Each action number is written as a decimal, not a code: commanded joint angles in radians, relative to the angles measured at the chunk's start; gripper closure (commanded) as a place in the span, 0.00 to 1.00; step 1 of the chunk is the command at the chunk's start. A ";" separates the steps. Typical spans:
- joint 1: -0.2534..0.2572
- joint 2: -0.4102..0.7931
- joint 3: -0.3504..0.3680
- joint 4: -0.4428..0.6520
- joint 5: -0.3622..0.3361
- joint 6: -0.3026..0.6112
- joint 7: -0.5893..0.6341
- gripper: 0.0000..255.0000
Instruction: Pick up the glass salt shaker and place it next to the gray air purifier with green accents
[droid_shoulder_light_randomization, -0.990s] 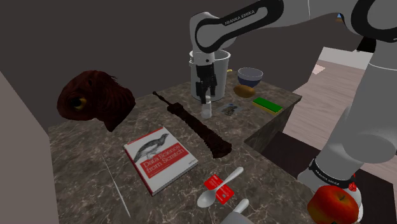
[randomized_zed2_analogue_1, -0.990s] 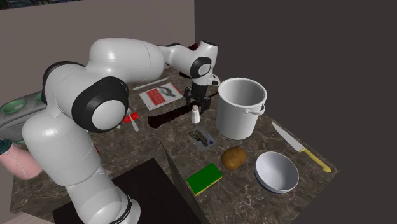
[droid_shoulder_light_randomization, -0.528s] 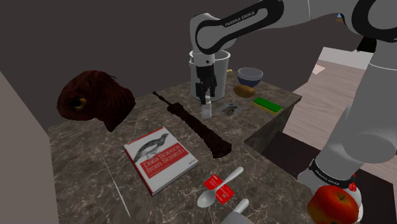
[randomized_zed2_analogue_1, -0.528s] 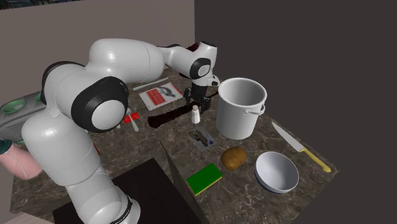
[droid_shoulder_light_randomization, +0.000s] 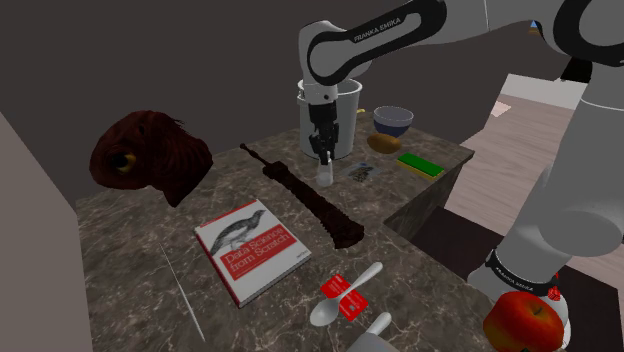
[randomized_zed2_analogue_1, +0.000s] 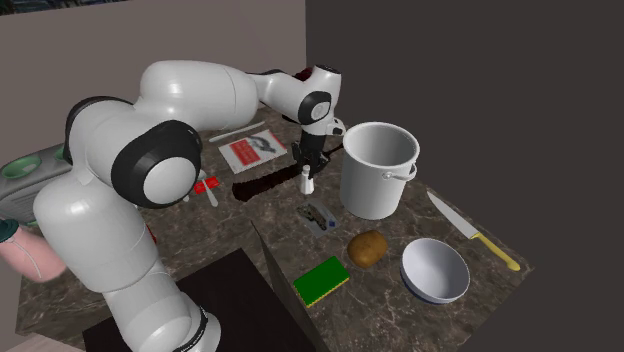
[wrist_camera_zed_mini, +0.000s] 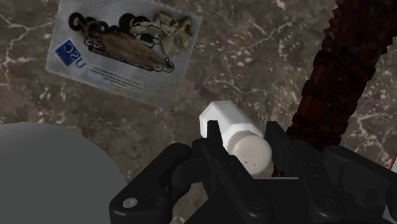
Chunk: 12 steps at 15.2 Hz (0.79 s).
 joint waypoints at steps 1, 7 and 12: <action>-0.002 0.005 -0.002 -0.007 0.000 -0.001 0.001 1.00; -0.002 -0.009 -0.001 0.034 0.001 -0.055 0.004 1.00; -0.003 -0.023 -0.001 0.084 0.002 -0.119 0.007 1.00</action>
